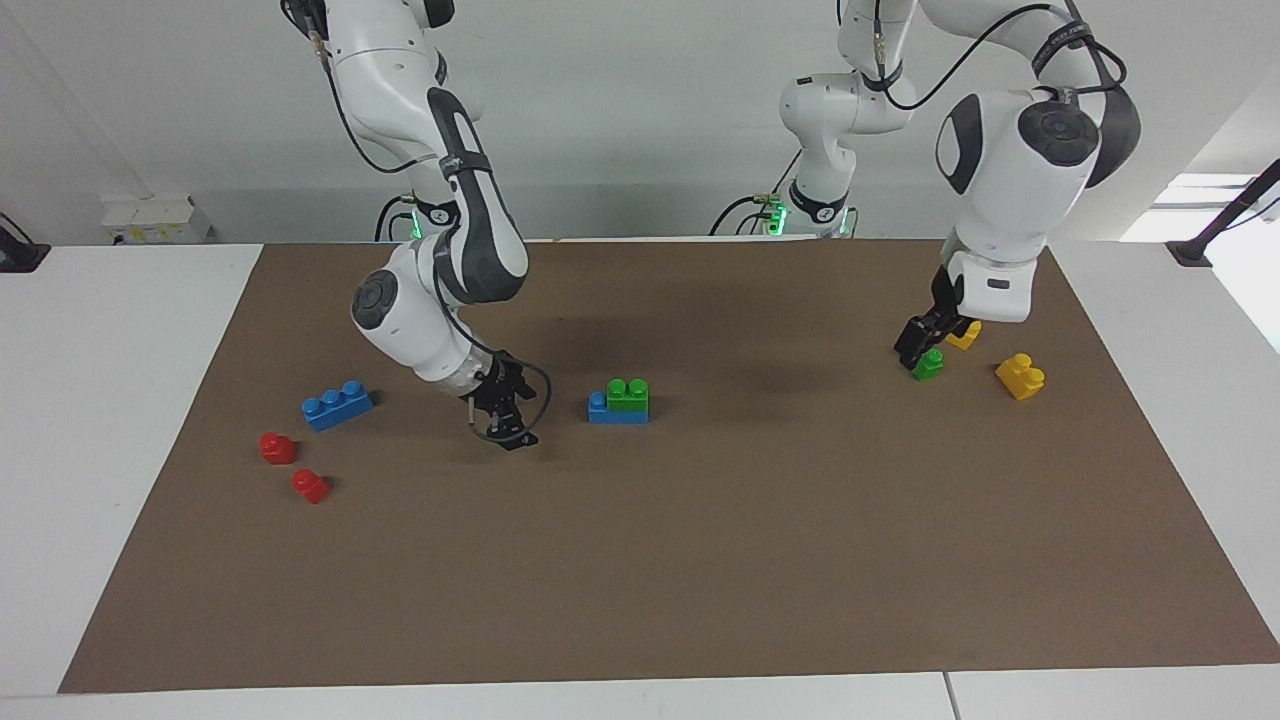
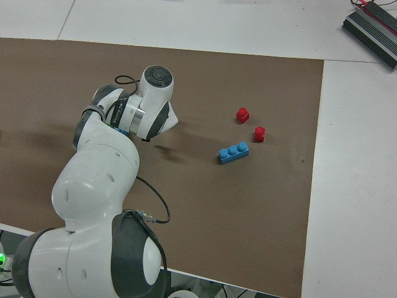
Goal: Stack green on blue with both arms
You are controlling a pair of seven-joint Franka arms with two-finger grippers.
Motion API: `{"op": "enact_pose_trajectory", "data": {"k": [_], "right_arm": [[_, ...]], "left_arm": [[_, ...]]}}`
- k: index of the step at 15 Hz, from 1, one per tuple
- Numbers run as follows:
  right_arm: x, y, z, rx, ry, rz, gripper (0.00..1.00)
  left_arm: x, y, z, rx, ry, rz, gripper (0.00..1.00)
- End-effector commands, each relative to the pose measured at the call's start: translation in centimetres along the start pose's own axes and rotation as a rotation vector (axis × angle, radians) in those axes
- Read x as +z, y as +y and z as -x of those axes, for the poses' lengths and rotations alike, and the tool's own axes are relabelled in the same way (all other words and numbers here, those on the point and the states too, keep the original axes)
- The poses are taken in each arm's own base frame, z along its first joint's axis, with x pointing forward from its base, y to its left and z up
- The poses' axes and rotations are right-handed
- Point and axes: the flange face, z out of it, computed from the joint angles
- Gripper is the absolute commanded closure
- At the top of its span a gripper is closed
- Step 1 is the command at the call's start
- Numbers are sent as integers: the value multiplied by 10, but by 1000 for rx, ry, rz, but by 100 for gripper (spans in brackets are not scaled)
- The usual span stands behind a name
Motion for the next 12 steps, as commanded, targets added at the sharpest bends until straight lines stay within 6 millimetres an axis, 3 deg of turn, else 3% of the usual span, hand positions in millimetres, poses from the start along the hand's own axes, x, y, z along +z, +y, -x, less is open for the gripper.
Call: {"op": "enact_pose_trajectory", "data": {"k": [1, 6, 8, 12], "right_arm": [[-32, -4, 10, -59, -1, -48, 13], [-117, -20, 4, -497, 186, -79, 10], [-153, -22, -4, -689, 253, -60, 10], [-209, -5, -8, -1103, 362, 41, 9]], "left_arm": [[-14, -30, 7, 141, -19, 7, 0], [-20, -53, 7, 359, -31, 7, 0], [-20, -52, 8, 398, -38, 6, 0], [-33, -44, 7, 385, -43, 70, 0]]}}
